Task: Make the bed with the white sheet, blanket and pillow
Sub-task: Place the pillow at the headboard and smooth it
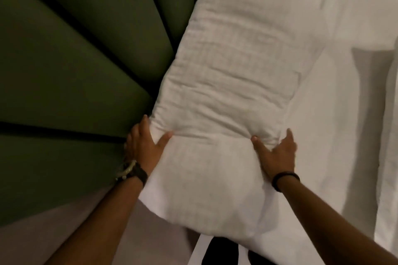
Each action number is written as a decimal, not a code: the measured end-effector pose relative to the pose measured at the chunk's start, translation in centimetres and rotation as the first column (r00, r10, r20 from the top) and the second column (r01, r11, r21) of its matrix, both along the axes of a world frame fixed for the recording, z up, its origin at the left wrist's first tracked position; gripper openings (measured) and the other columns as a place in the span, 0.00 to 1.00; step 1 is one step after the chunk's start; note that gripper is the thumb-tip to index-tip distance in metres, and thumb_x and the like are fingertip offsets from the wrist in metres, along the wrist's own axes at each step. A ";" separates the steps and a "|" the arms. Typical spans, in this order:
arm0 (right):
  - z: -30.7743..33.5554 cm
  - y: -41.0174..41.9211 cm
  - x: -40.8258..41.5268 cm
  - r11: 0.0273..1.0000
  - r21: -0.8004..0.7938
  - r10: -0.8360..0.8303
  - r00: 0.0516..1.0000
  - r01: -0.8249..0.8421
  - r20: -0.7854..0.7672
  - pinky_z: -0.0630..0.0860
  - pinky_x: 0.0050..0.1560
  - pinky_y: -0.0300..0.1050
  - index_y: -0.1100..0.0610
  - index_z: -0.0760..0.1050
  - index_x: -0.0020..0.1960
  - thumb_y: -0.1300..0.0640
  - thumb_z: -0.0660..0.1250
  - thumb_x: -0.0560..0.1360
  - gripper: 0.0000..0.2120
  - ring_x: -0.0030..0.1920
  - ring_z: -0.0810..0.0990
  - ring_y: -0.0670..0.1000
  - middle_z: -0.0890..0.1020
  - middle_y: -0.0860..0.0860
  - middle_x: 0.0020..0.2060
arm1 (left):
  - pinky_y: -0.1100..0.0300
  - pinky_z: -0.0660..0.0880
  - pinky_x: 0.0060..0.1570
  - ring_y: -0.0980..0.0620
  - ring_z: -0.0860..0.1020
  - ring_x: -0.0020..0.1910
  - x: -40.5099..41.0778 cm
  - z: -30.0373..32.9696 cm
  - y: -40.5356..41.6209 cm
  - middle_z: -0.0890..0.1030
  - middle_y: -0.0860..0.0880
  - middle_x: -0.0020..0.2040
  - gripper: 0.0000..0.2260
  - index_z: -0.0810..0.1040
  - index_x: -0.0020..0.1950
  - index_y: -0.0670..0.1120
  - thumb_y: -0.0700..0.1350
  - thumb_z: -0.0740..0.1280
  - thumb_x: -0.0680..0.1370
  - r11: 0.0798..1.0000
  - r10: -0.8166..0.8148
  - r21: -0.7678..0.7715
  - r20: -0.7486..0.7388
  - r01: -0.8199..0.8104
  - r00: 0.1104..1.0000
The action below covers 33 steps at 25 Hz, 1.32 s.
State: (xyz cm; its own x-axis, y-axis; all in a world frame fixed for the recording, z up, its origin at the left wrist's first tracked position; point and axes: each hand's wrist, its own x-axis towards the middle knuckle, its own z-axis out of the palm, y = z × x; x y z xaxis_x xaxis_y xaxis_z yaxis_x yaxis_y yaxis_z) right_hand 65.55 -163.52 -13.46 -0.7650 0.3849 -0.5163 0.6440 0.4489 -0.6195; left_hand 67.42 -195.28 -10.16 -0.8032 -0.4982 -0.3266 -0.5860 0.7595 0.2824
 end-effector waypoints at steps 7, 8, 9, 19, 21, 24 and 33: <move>0.1 -2.0 -9.3 0.368 0.630 0.910 0.406 -0.684 -0.091 0.41 0.73 0.68 0.52 0.55 0.78 0.23 0.38 0.71 0.47 0.79 0.49 0.57 0.52 0.55 0.79 | 0.30 0.47 0.74 0.42 0.49 0.82 4.3 -2.9 4.7 0.51 0.45 0.83 0.49 0.51 0.82 0.54 0.80 0.49 0.68 0.873 -0.446 -0.214 0.014 0.438 0.895; -0.6 1.4 -12.7 0.402 0.648 0.837 0.546 -0.647 0.026 0.38 0.73 0.68 0.51 0.48 0.79 0.21 0.33 0.67 0.51 0.79 0.45 0.56 0.48 0.53 0.79 | 0.29 0.47 0.73 0.43 0.49 0.82 4.6 -3.7 3.8 0.50 0.46 0.83 0.49 0.50 0.82 0.53 0.81 0.50 0.68 0.871 -0.440 -0.226 0.032 0.436 0.897; -0.7 4.6 -15.9 0.508 0.652 0.691 0.718 -0.563 0.082 0.37 0.72 0.70 0.50 0.43 0.79 0.19 0.31 0.64 0.53 0.79 0.43 0.56 0.45 0.52 0.80 | 0.29 0.47 0.73 0.44 0.48 0.81 4.8 -4.2 3.0 0.50 0.46 0.83 0.50 0.50 0.82 0.53 0.81 0.50 0.68 0.873 -0.430 -0.233 0.047 0.428 0.902; 1.0 -11.1 -23.2 -0.041 0.765 0.999 -0.030 -0.643 0.029 0.47 0.71 0.73 0.51 0.58 0.78 0.21 0.34 0.67 0.51 0.78 0.54 0.59 0.58 0.57 0.78 | 0.31 0.52 0.73 0.45 0.54 0.81 2.3 -6.1 2.2 0.55 0.46 0.82 0.53 0.55 0.81 0.51 0.82 0.50 0.65 0.888 -0.431 -0.169 0.022 0.428 0.902; 0.5 -6.1 -30.1 0.298 0.714 0.911 0.411 -0.633 -0.016 0.44 0.72 0.72 0.48 0.48 0.79 0.22 0.38 0.68 0.47 0.78 0.47 0.59 0.50 0.54 0.80 | 0.33 0.51 0.74 0.45 0.54 0.81 2.0 -7.2 1.9 0.54 0.46 0.83 0.53 0.53 0.81 0.51 0.83 0.49 0.65 0.883 -0.439 -0.178 0.016 0.434 0.899; 0.3 -0.5 -35.1 0.391 0.735 0.781 0.622 -0.554 0.053 0.39 0.69 0.75 0.47 0.41 0.79 0.24 0.47 0.71 0.45 0.78 0.42 0.61 0.45 0.55 0.80 | 0.34 0.50 0.74 0.46 0.53 0.81 1.3 -8.5 1.3 0.53 0.46 0.83 0.54 0.53 0.81 0.51 0.83 0.50 0.64 0.884 -0.443 -0.181 -0.025 0.432 0.896; 1.0 -1.6 -19.5 0.673 0.450 0.631 0.773 -0.588 0.066 0.40 0.75 0.63 0.51 0.47 0.80 0.30 0.51 0.76 0.40 0.78 0.39 0.52 0.43 0.52 0.80 | 0.31 0.58 0.70 0.43 0.60 0.79 0.9 -8.1 1.0 0.60 0.44 0.81 0.51 0.60 0.80 0.50 0.80 0.52 0.65 0.905 -0.410 -0.100 0.057 0.413 0.911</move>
State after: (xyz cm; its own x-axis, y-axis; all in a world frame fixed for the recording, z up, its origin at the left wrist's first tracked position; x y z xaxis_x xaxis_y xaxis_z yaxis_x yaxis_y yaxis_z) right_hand 46.08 -165.09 -12.51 -0.9410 -0.0243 -0.3374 0.0857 0.9477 -0.3075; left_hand 68.35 -194.27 -18.28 -0.9338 -0.1595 -0.3202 -0.2226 0.9598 0.1711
